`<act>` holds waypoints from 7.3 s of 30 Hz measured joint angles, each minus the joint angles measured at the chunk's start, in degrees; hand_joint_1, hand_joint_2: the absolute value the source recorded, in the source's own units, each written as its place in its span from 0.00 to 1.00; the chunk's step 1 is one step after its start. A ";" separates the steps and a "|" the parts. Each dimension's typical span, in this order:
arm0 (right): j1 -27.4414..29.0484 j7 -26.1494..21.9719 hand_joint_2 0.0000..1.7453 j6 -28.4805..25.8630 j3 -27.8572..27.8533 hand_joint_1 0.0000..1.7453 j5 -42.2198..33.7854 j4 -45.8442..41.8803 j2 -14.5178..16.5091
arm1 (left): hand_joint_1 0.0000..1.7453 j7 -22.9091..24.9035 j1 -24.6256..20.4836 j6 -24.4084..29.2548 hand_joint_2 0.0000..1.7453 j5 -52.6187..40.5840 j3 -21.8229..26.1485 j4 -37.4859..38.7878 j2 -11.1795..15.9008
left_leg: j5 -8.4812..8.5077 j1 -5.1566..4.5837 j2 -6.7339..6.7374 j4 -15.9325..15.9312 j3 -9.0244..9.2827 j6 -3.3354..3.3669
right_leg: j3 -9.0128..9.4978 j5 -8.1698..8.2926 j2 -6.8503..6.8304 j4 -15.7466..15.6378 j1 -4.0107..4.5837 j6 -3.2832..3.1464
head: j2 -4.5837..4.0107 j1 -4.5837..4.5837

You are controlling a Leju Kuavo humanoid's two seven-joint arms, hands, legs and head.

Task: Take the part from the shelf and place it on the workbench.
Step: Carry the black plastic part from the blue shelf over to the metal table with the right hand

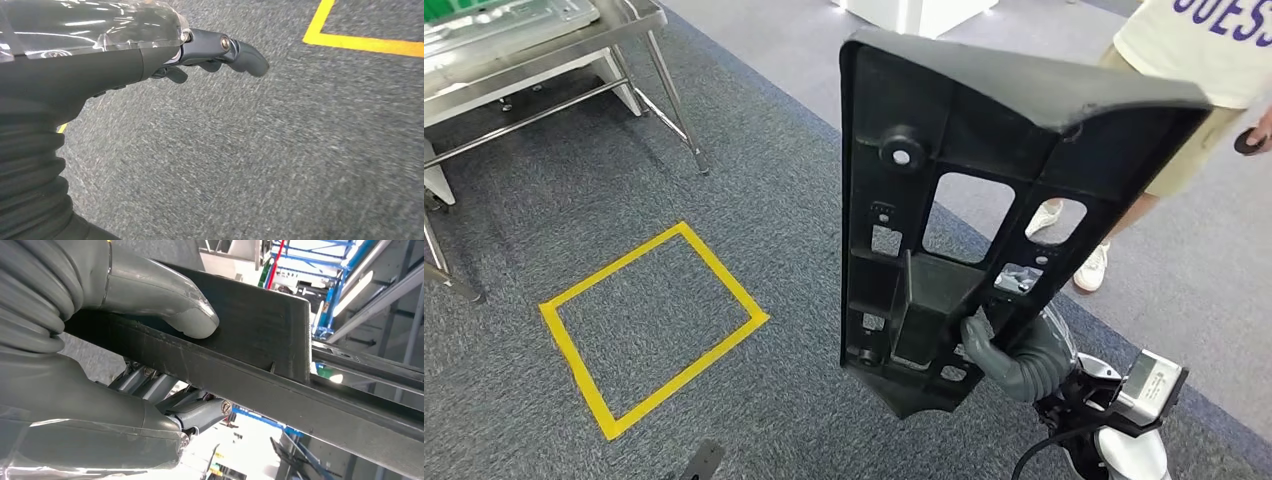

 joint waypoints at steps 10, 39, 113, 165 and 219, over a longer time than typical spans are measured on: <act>2.36 -0.03 1.00 -0.07 -1.64 1.00 0.88 -1.18 0.33 | 0.00 0.56 0.16 -0.48 1.00 -0.63 -0.07 0.00 0.22 | -0.19 0.36 -6.93 -0.75 1.78 1.68 | -7.00 -0.43 6.81 9.41 -0.32 0.39 | 0.00 0.01; 2.32 0.07 1.00 0.78 -2.85 1.00 1.11 -1.79 0.27 | 0.00 -0.04 -0.11 -0.36 1.00 -0.28 -0.06 0.00 0.75 | 0.15 0.85 -5.79 -1.24 1.71 1.54 | -8.45 -3.95 6.00 14.23 -0.34 1.11 | 0.00 -0.14; -0.05 0.10 1.00 1.15 -2.97 1.00 -0.69 -0.38 -0.09 | 0.00 -1.09 -0.26 -1.03 1.00 1.03 0.02 0.04 0.46 | -7.01 1.44 -2.92 12.58 -4.15 -1.70 | 0.76 1.52 5.76 -2.54 0.02 -1.76 | 0.00 -0.21; 2.03 -0.02 1.00 0.10 -2.83 1.00 -0.24 -2.92 -0.83 | 0.00 -0.86 -0.20 -0.97 1.00 -0.04 -0.03 0.04 0.79 | -3.89 1.53 -3.73 -2.05 6.73 0.63 | -2.80 1.02 6.04 0.39 -1.18 2.66 | 0.00 0.10; 4.14 -1.00 1.00 -0.88 -3.75 1.00 2.62 -2.30 -1.88 | 0.00 -0.99 -0.84 -1.65 1.00 -0.17 -0.55 0.15 0.06 | 0.17 1.64 -1.73 -0.73 0.34 1.13 | -1.14 -6.98 5.38 7.54 -0.40 2.28 | 0.00 0.07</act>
